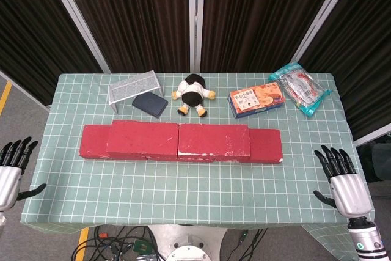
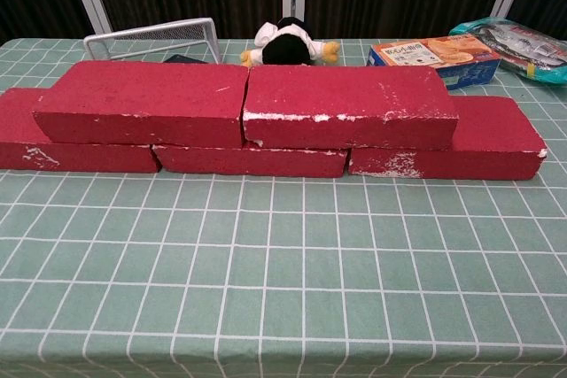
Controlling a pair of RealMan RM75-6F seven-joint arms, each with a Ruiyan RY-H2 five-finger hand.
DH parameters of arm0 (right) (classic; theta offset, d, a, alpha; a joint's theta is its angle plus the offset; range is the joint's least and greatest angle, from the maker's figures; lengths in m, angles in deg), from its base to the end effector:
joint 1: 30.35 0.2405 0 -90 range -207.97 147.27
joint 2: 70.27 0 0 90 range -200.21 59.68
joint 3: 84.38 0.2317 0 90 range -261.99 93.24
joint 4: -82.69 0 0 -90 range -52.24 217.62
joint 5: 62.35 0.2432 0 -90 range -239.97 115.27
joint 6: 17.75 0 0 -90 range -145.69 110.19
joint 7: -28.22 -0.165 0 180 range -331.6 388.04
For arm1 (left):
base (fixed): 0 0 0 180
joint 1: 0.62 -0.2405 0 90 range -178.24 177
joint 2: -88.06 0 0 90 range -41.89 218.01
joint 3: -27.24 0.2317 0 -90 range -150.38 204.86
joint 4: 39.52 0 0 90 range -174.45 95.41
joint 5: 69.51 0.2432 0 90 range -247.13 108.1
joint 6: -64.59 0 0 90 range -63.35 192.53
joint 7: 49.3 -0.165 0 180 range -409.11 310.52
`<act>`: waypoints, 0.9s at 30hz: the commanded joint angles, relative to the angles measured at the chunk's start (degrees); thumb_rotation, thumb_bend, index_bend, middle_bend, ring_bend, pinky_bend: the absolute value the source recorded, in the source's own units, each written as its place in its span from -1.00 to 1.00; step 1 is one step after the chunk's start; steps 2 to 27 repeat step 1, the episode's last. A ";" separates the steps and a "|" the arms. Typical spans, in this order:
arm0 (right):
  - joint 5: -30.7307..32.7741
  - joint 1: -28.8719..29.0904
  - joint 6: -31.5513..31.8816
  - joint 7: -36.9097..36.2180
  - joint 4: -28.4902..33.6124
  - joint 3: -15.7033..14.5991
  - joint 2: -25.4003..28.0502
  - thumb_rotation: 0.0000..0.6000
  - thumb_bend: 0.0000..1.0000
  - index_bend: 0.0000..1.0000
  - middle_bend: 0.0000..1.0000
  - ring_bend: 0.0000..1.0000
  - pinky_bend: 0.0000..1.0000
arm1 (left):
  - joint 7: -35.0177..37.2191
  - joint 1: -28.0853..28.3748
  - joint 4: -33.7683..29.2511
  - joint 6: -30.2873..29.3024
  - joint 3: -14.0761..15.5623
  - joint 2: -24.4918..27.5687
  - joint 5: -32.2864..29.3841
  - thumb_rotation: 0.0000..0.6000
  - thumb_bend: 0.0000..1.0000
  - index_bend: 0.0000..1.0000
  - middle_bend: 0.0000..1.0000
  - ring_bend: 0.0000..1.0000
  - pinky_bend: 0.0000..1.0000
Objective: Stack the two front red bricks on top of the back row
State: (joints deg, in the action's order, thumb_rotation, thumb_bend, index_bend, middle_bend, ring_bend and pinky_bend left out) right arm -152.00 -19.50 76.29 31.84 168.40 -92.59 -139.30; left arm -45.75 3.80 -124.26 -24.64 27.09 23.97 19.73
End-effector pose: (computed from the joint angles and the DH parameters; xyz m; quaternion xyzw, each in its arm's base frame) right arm -0.2934 -0.1885 0.0947 0.6573 -0.3187 0.3935 0.5581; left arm -0.3234 0.1911 0.1333 -0.6163 -0.3483 -0.3838 0.5930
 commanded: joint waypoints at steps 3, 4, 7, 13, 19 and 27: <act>0.02 -0.41 -1.15 0.78 0.52 0.45 0.03 1.00 -1.00 -1.00 -1.00 -1.00 -1.00 | -0.52 -0.88 0.40 -0.85 0.11 -0.35 0.03 1.00 -1.00 -0.90 -1.00 -1.00 -1.00; 0.02 -0.41 -1.15 0.78 0.52 0.45 0.03 1.00 -1.00 -1.00 -1.00 -1.00 -1.00 | -0.52 -0.88 0.40 -0.85 0.11 -0.35 0.03 1.00 -1.00 -0.90 -1.00 -1.00 -1.00; 0.02 -0.41 -1.15 0.78 0.52 0.45 0.03 1.00 -1.00 -1.00 -1.00 -1.00 -1.00 | -0.52 -0.88 0.40 -0.85 0.11 -0.35 0.03 1.00 -1.00 -0.90 -1.00 -1.00 -1.00; 0.02 -0.41 -1.15 0.78 0.52 0.45 0.03 1.00 -1.00 -1.00 -1.00 -1.00 -1.00 | -0.52 -0.88 0.40 -0.85 0.11 -0.35 0.03 1.00 -1.00 -0.90 -1.00 -1.00 -1.00; 0.02 -0.41 -1.15 0.78 0.52 0.45 0.03 1.00 -1.00 -1.00 -1.00 -1.00 -1.00 | -0.52 -0.88 0.40 -0.85 0.11 -0.35 0.03 1.00 -1.00 -0.90 -1.00 -1.00 -1.00; 0.02 -0.41 -1.15 0.78 0.52 0.45 0.03 1.00 -1.00 -1.00 -1.00 -1.00 -1.00 | -0.52 -0.88 0.40 -0.85 0.11 -0.35 0.03 1.00 -1.00 -0.90 -1.00 -1.00 -1.00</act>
